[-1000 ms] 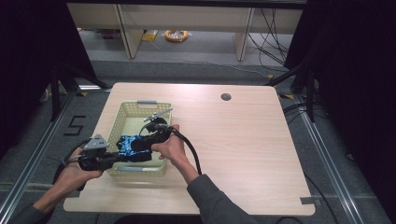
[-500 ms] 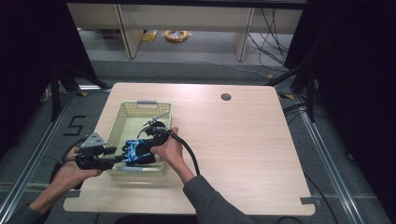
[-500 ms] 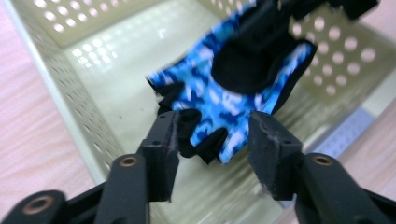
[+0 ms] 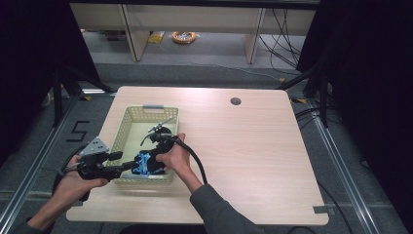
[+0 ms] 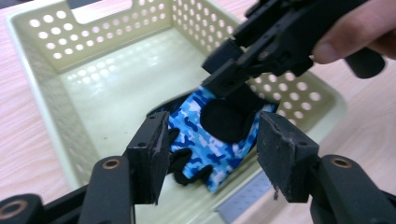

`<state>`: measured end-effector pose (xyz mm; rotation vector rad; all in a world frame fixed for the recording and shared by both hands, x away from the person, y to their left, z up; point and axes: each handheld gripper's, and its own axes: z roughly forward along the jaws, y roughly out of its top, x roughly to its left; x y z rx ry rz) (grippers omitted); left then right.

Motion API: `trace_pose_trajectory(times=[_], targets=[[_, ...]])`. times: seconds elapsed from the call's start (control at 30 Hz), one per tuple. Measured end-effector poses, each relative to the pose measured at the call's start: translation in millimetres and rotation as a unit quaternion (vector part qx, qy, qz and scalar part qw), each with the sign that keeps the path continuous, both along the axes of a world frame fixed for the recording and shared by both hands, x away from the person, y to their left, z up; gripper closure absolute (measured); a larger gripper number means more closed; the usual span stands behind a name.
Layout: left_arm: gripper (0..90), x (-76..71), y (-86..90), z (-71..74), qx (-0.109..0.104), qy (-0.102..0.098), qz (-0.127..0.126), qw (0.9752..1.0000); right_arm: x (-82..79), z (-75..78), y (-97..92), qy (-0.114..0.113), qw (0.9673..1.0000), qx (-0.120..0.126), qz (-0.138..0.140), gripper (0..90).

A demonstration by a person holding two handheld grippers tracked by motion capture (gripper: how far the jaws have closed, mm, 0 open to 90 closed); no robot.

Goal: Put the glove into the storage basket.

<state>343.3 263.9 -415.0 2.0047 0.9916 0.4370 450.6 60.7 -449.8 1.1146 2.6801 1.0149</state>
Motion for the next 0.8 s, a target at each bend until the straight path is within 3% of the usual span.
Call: trace_pose_trajectory(times=[0.07, 0.1, 0.13, 0.27, 0.33, 0.4, 0.43, 0.53, 0.6, 0.67, 0.7, 0.8], targets=[[43.1, -0.6, -0.1, 1.5, 0.015, -0.001, -0.01, 0.9998, 0.6, 2.1, -1.2, 0.001, 1.0, 0.002, 0.0, 57.4], [42.5, -1.3, -2.3, 0.4, 0.003, -0.001, -0.005, 1.0, 1.2, 3.3, -2.5, -0.001, 1.0, 0.003, -0.004, 56.2], [42.2, -1.4, -1.3, 1.2, 0.014, 0.004, -0.012, 0.9998, 1.7, 4.7, -3.8, -0.004, 1.0, 0.005, -0.002, 55.4], [40.7, -2.5, -4.1, -0.1, 0.008, 0.006, -0.013, 0.9999, 0.5, 12.1, -9.4, -0.016, 0.9996, 0.022, -0.004, 52.2], [40.2, -3.8, -6.8, -0.8, 0.0, 0.008, -0.013, 0.9999, -1.7, 16.3, -12.1, -0.008, 0.9995, 0.027, -0.013, 51.6], [39.7, -4.9, -8.9, -0.4, -0.001, 0.009, -0.017, 0.9998, -1.6, 19.7, -17.3, -0.023, 0.999, 0.037, -0.005, 51.1], [39.2, -5.8, -10.1, 0.2, -0.002, 0.012, -0.019, 0.9997, -5.1, 23.0, -19.0, -0.004, 0.9992, 0.035, -0.021, 50.8], [38.2, -8.8, -17.4, -1.5, -0.029, 0.008, -0.013, 0.9995, -7.4, 26.2, -26.0, -0.011, 0.9991, 0.038, -0.016, 49.3], [37.6, -10.2, -18.0, -0.6, -0.02, 0.013, -0.023, 0.9995, -7.5, 26.8, -31.2, -0.03, 0.9982, 0.051, 0.003, 49.1], [37.2, -12.0, -21.2, -1.1, -0.02, 0.015, -0.031, 0.9992, -11.0, 30.2, -36.3, -0.029, 0.9983, 0.05, 0.003, 48.4], [36.7, -13.3, -25.4, -2.4, -0.038, 0.013, -0.02, 0.999, -11.9, 31.0, -38.5, -0.034, 0.998, 0.053, 0.005, 48.0], [36.2, -14.9, -30.2, -4.1, -0.037, 0.013, -0.028, 0.9988, -15.7, 34.1, -45.3, -0.035, 0.9979, 0.053, 0.004, 47.8]])
